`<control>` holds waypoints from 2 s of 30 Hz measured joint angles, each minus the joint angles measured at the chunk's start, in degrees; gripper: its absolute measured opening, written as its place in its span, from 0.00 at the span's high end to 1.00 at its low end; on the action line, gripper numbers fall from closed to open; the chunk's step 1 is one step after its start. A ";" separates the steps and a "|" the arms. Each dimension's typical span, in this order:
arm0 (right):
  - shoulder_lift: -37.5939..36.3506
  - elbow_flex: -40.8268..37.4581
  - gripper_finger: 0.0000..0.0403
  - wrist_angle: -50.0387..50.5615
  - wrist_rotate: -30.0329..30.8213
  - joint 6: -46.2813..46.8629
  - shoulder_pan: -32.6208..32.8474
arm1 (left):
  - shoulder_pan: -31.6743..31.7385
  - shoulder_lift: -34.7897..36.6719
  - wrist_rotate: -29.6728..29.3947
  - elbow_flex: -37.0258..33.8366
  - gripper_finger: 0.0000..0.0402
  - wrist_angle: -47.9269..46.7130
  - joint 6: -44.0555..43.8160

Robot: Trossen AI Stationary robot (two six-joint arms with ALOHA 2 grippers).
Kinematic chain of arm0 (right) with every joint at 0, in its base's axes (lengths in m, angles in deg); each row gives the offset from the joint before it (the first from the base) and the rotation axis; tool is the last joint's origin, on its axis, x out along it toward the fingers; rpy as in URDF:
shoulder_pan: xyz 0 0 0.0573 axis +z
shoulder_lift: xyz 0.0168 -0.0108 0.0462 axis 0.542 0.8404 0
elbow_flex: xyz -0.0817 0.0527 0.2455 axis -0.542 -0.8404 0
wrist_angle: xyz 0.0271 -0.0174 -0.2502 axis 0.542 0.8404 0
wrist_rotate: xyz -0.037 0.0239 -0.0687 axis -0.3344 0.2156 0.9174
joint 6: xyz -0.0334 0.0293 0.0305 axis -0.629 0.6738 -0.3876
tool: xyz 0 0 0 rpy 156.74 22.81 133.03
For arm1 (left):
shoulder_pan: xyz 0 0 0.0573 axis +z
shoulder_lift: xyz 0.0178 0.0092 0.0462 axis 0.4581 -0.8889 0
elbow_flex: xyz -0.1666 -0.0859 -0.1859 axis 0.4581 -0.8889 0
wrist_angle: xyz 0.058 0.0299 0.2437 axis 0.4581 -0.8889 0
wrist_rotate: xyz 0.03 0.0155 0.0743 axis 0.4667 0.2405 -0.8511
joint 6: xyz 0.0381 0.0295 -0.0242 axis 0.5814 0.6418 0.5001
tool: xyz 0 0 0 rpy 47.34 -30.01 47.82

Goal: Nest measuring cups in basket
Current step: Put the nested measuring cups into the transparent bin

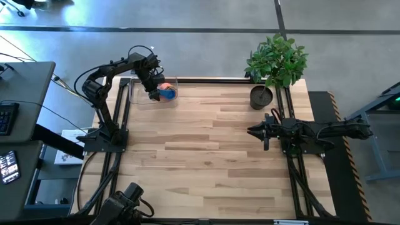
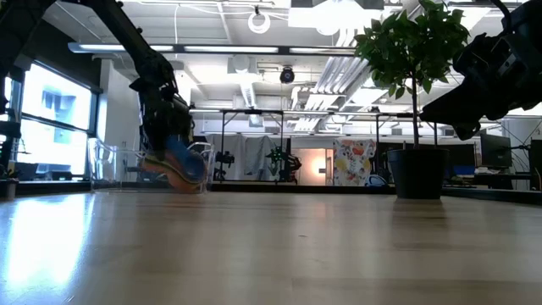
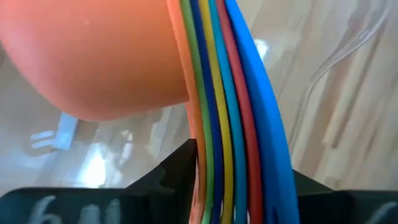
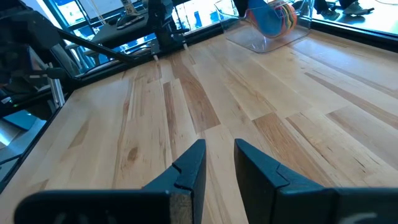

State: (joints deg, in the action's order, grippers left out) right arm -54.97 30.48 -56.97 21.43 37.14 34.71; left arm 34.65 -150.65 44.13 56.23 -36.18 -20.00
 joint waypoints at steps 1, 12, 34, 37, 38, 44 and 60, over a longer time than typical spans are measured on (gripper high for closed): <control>0.00 -0.02 0.81 -0.02 0.00 0.00 -0.02 | 0.21 -0.25 1.05 0.00 0.75 -0.14 -0.26; 0.00 -0.01 0.81 0.00 -0.01 0.00 -0.01 | 1.69 -1.29 10.03 0.00 0.75 -0.59 -2.86; 0.00 -0.02 0.81 -0.02 0.00 -0.01 -0.01 | 5.62 -1.36 16.18 0.00 0.69 -2.12 -16.55; 0.00 0.00 0.81 -0.01 -0.02 0.00 -0.01 | 5.60 -1.36 18.33 0.00 0.69 -2.10 -18.00; 0.00 0.00 0.81 0.00 0.00 0.00 -0.02 | 5.60 -1.36 18.63 0.00 0.69 -2.09 -18.49; 0.00 -0.01 0.81 -0.01 0.00 0.00 -0.01 | 5.60 -1.36 20.34 0.00 0.69 -2.10 -22.16; 0.00 0.00 0.81 0.00 -0.02 -0.02 0.00 | 7.45 -1.39 20.47 -3.69 0.69 -2.02 -25.94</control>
State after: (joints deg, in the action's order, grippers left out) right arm -54.97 30.48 -56.97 21.41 37.11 34.71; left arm 42.10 -152.03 64.60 52.54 -38.20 -45.94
